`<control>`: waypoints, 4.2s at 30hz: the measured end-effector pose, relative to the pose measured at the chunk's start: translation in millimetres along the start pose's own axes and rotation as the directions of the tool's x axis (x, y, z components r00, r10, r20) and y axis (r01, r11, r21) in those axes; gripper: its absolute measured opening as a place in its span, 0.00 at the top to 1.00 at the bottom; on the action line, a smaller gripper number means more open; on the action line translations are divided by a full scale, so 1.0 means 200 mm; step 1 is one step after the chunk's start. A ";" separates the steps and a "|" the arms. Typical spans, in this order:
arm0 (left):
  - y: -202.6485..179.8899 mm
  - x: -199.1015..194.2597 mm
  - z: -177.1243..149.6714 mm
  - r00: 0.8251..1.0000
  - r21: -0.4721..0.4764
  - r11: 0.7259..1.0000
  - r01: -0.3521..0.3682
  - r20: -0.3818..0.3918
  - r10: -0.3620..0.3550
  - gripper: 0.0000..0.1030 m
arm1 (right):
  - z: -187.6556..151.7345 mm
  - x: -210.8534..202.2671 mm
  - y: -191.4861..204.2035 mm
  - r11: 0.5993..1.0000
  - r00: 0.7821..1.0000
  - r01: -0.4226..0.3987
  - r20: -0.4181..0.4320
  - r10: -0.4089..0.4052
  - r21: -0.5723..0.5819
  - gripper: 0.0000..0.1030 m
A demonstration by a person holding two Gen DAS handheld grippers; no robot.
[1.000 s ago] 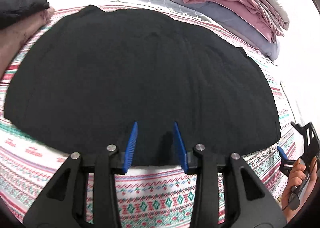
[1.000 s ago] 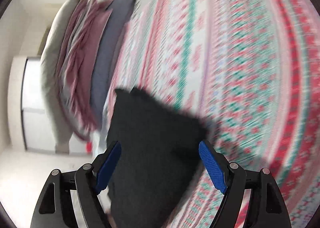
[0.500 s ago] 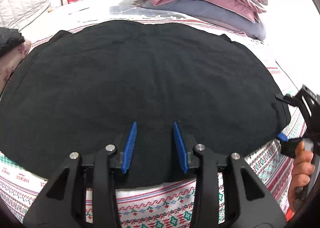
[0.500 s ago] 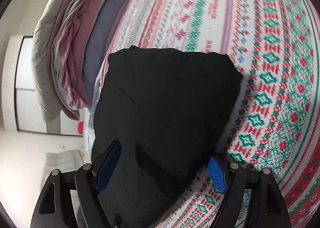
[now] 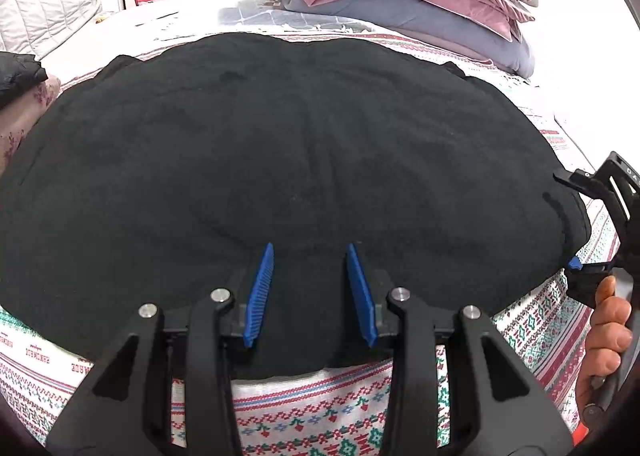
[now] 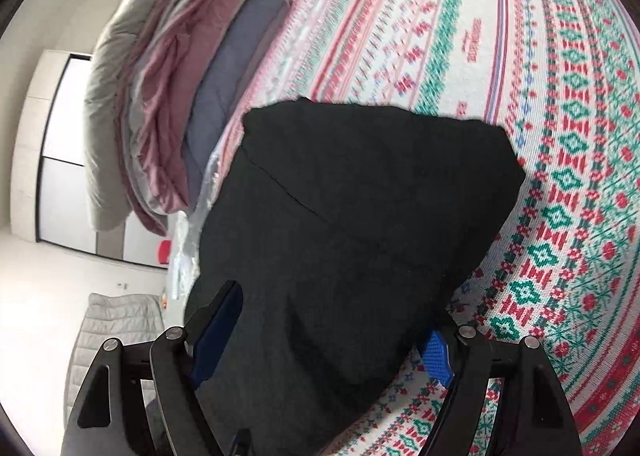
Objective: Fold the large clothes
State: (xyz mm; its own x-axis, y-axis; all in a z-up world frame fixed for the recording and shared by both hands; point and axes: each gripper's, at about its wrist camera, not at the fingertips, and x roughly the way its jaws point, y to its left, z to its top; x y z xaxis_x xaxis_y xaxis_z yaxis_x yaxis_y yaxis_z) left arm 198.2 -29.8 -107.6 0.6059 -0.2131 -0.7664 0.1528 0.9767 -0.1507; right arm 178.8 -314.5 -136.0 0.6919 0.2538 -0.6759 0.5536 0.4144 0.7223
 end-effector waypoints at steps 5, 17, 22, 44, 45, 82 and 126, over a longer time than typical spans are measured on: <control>-0.01 0.01 -0.01 1.000 0.017 1.000 -0.016 -0.001 0.016 0.61 | -0.04 -0.08 0.12 0.991 0.998 -0.022 0.059 0.030 -0.131 0.30; -0.03 0.00 -0.02 0.999 0.029 0.999 -0.043 0.008 0.043 0.61 | -0.13 -0.23 0.38 0.920 0.976 -0.104 0.137 0.167 -0.378 0.82; -0.05 0.01 -0.03 0.998 0.041 0.997 -0.059 0.011 0.058 0.61 | -0.37 -0.30 0.65 0.732 0.949 -0.127 0.132 0.285 -0.669 0.82; 0.00 0.01 0.00 0.983 0.121 0.980 -0.155 -0.076 0.165 0.61 | -0.34 -0.34 0.61 0.742 0.944 -0.176 0.103 0.315 -0.647 0.82; -0.02 0.01 0.00 0.981 0.129 0.977 -0.167 -0.074 0.178 0.61 | -0.35 -0.34 0.62 0.736 0.943 -0.178 0.101 0.318 -0.653 0.82; -0.01 0.42 0.56 0.964 0.028 0.989 -0.148 -0.221 0.150 0.60 | -0.34 -0.35 0.64 0.750 0.935 -0.228 0.075 0.346 -0.621 0.82; 1.32 -0.65 -0.10 0.996 -0.551 0.832 0.057 0.083 -0.014 0.57 | -0.56 -0.34 0.93 0.572 0.943 0.051 0.229 0.243 -0.819 0.83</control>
State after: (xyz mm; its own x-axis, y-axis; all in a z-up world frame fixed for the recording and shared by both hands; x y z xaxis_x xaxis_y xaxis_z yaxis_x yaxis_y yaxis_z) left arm 144.6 255.4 -60.5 0.6662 -0.2281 -0.7100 -0.2685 0.8149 -0.5137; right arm 182.6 -156.6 26.9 0.8927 0.1400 -0.4284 -0.0273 0.9656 0.2587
